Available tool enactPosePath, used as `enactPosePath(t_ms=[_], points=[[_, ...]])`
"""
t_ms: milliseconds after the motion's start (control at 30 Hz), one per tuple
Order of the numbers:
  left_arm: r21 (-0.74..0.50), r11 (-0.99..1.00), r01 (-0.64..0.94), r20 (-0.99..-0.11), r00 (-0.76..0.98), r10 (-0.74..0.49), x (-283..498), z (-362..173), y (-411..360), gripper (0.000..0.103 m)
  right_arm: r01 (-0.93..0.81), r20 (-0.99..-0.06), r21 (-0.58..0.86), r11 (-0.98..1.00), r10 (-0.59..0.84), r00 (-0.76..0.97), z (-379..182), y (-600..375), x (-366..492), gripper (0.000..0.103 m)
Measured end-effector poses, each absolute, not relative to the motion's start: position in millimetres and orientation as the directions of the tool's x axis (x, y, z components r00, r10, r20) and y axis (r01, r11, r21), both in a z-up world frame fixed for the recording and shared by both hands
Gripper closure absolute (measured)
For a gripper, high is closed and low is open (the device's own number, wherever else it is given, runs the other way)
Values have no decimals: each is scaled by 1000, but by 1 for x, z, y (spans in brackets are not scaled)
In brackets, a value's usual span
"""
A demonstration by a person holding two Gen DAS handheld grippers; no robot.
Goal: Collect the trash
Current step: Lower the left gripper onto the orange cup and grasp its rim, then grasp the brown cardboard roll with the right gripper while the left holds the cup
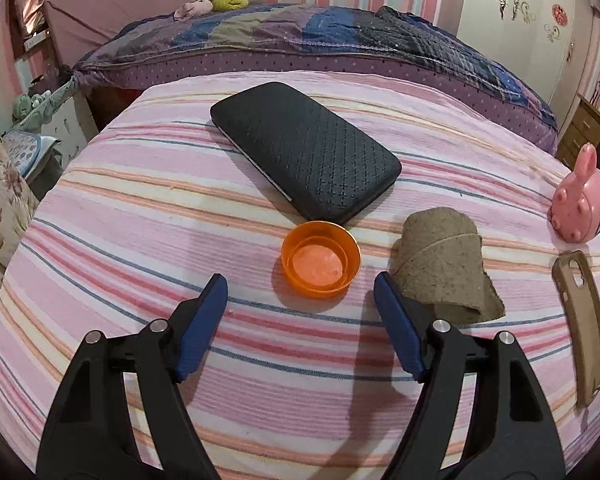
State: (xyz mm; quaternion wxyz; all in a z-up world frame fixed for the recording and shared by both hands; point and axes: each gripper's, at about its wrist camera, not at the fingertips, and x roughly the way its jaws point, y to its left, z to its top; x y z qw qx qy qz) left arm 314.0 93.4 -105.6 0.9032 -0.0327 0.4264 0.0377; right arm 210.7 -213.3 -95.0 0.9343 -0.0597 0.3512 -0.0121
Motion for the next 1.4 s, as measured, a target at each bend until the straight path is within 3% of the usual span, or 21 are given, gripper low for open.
enactPosePath(t_ms=[167,200,533,833,1233,1300,1400], points=[[-25,998,-62,-763,646,21,313,-105,89,65,-28,-651,-140,990,-71,756,-95,-211,210,11],[-28,998,-54,-761,649,13,311,-104,89,67,-30,-650,-144,989,-71,757,-95,-210,210,11],[27,996,-86,-742,666,78,282,-89,122,67,-94,-629,-129,987,-8,778,-86,-178,211,11],[91,984,-154,-689,703,173,255,-65,169,67,-233,-631,-29,972,163,758,-82,-100,247,11],[72,969,-235,-698,683,217,251,-58,212,67,-268,-699,23,963,207,684,-96,-17,323,11],[65,969,-238,-697,684,215,249,-57,214,67,-274,-716,18,962,203,667,-100,-8,326,15],[47,970,-240,-696,688,204,248,-54,214,67,-297,-742,43,954,230,630,-103,-4,334,38]])
